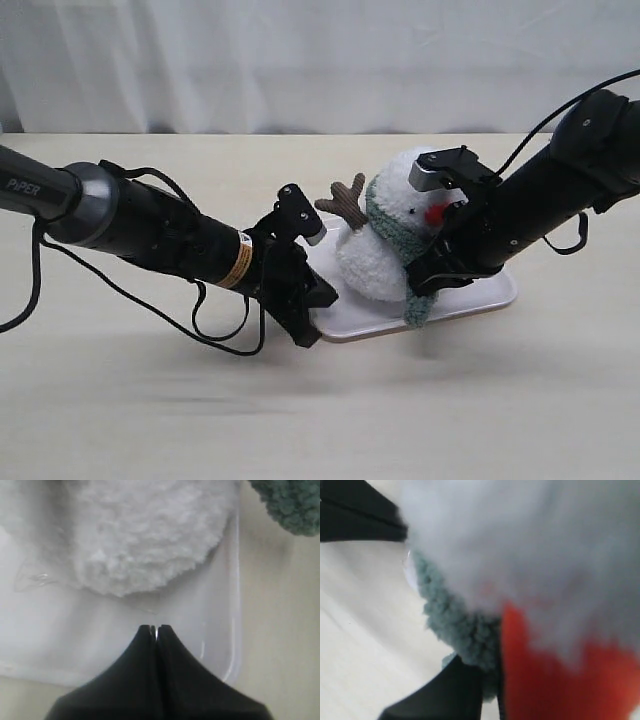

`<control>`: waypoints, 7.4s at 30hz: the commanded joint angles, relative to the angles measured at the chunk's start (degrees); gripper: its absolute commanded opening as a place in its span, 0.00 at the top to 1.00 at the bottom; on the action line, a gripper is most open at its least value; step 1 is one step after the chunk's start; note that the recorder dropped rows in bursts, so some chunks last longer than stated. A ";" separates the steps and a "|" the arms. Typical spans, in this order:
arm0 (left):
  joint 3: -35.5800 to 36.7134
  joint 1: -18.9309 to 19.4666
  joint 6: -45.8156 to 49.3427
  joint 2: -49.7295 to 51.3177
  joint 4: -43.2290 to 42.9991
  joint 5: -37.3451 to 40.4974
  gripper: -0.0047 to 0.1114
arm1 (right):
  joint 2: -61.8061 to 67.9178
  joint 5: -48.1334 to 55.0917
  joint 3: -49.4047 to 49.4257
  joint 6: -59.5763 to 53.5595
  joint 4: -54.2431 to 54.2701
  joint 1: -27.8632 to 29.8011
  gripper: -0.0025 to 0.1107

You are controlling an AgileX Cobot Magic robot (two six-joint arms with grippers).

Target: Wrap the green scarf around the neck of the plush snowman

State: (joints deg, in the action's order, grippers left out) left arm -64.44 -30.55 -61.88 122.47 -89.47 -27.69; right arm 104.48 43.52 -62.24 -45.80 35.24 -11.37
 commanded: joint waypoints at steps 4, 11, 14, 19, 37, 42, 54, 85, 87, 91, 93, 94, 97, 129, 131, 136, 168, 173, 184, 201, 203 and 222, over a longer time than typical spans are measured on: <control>-0.37 -0.16 3.18 -0.62 5.11 12.82 0.96 | -0.67 -1.67 -0.32 0.23 0.01 -0.06 0.94; -0.37 -0.16 3.06 -0.62 5.22 12.29 0.96 | -0.67 -1.56 -0.32 0.36 0.01 -0.06 0.94; -0.37 -0.16 2.98 -0.62 5.49 8.14 0.96 | -0.67 -1.82 -0.32 0.37 0.17 -0.06 0.94; -0.37 -0.16 8.13 -0.62 12.30 4.82 0.96 | -1.01 -2.54 -0.32 0.37 0.30 -0.06 0.94; -0.27 -0.05 5.96 3.16 5.50 11.10 0.96 | -1.01 -0.14 -0.32 0.03 0.30 -0.06 0.94; -0.27 -0.05 5.96 3.03 5.01 12.96 0.96 | -1.01 -0.14 -0.32 0.03 0.76 -0.06 0.94; -0.38 -0.05 6.32 2.29 4.64 18.80 0.96 | -0.79 -0.14 -0.32 -1.09 2.27 -1.42 0.83; -0.38 -0.05 5.95 2.29 4.92 16.58 0.96 | -0.44 2.85 -0.25 5.85 -3.14 -1.42 0.32; -0.38 -0.05 5.95 2.29 4.92 16.20 0.96 | -1.38 3.13 -0.40 7.77 -5.09 -1.42 0.32; -0.38 -0.05 5.95 2.29 4.92 15.89 0.96 | -3.54 4.50 -0.40 10.59 -8.60 -1.42 0.32; -0.38 -0.05 5.95 2.29 4.92 15.30 0.96 | -5.06 5.43 -0.40 10.70 -8.98 -1.42 0.32; -0.38 -0.05 5.95 2.29 4.92 15.17 0.96 | -6.02 5.84 -0.40 10.70 -8.98 -1.42 0.32; -0.38 -0.05 5.95 2.29 4.92 15.06 0.96 | -9.30 5.94 -0.40 10.70 -8.98 -1.42 0.32; -4.28 -0.05 20.01 -16.49 18.36 3.18 0.96 | -17.86 -11.78 -0.41 -3.54 7.18 -1.42 0.94; -7.11 -0.05 21.75 -15.81 25.20 6.44 0.96 | -16.95 -11.77 -0.41 -3.53 7.33 -1.42 0.94; -9.04 -0.05 21.60 -14.77 22.24 9.66 0.96 | -13.13 -14.37 -3.23 -4.74 7.89 -1.42 0.94; -9.04 -0.05 20.89 -7.01 8.10 2.00 0.96 | -8.17 -0.80 -2.05 2.05 0.91 -1.42 0.94; -9.04 -0.16 20.89 -7.01 8.35 0.09 0.96 | -8.17 -0.80 -2.05 2.05 0.91 -1.42 0.94; -9.04 -0.16 20.89 -3.11 10.22 2.06 0.96 | -8.17 -0.54 -2.05 2.05 0.91 -1.42 0.94; -10.03 -0.06 16.18 -8.61 9.57 -1.33 0.96 | -8.17 -0.77 -2.40 1.85 0.91 -1.42 0.94; -10.03 -0.06 13.24 -10.11 6.23 -0.48 0.96 | -8.33 -0.99 -2.78 1.85 1.13 -1.42 0.94; -10.03 -3.79 7.73 -11.96 0.00 -2.35 0.96 | -16.02 -1.33 -5.54 1.58 -0.09 -1.42 0.62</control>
State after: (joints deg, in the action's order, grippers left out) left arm -74.33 -33.12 -56.63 109.61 -92.11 -32.25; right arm 90.69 42.44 -67.29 -43.98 36.91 -12.77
